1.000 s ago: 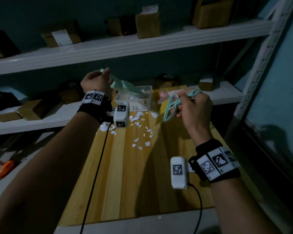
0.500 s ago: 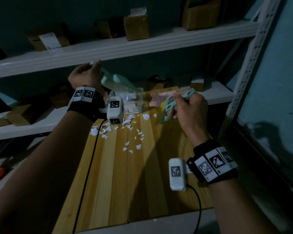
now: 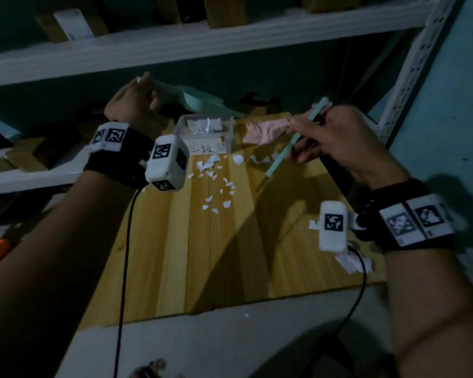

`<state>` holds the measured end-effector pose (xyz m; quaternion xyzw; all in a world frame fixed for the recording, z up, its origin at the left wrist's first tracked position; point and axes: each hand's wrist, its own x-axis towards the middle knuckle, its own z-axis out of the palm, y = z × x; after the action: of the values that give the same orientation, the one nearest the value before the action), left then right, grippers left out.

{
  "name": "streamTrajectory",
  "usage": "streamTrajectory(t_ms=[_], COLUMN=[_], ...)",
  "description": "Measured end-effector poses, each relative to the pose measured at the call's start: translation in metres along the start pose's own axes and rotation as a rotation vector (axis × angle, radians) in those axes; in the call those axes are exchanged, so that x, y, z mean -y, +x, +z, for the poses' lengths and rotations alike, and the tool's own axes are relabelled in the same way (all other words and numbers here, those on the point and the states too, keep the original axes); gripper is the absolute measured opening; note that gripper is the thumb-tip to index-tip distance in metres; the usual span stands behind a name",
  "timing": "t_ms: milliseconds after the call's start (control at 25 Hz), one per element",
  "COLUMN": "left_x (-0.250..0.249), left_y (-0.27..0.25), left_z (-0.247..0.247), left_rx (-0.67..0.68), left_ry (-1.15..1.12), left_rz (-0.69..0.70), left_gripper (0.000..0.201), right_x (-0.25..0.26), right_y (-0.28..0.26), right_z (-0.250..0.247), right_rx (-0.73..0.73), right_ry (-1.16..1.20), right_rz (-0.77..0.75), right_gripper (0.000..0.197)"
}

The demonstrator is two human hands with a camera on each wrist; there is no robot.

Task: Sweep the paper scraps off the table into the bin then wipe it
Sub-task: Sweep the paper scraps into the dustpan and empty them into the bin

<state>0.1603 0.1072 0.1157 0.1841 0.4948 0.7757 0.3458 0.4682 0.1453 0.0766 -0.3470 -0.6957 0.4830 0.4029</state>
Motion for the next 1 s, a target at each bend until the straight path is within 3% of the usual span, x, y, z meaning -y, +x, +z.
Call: streamTrajectory(t_ms=[120, 280, 520, 640, 800, 1000], left_x=[0.008, 0.018, 0.034, 0.046, 0.054, 0.061], left_y=[-0.024, -0.065, -0.076, -0.089, -0.078, -0.079], left_z=[-0.010, -0.035, -0.103, -0.127, -0.143, -0.143], left_rx=[-0.066, -0.017, -0.147, -0.110, -0.221, -0.228], left_ry=[-0.089, -0.288, -0.431, -0.514, -0.467, -0.466], left_rz=[-0.021, -0.159, -0.176, -0.256, -0.279, -0.300], left_gripper=[0.015, 0.027, 0.018, 0.006, 0.033, 0.039], right_x=[0.007, 0.017, 0.040, 0.046, 0.046, 0.047], right_y=[-0.015, -0.029, -0.036, -0.037, -0.039, -0.052], right_z=[-0.013, -0.021, -0.005, 0.009, 0.021, 0.020], right_rx=[0.022, 0.045, 0.034, 0.011, -0.010, -0.060], right_ry=[-0.005, -0.102, -0.235, -0.297, -0.525, -0.824], right_rz=[0.007, 0.015, -0.049, -0.039, 0.031, 0.131], right_gripper=[0.026, 0.035, 0.036, 0.025, 0.021, 0.023])
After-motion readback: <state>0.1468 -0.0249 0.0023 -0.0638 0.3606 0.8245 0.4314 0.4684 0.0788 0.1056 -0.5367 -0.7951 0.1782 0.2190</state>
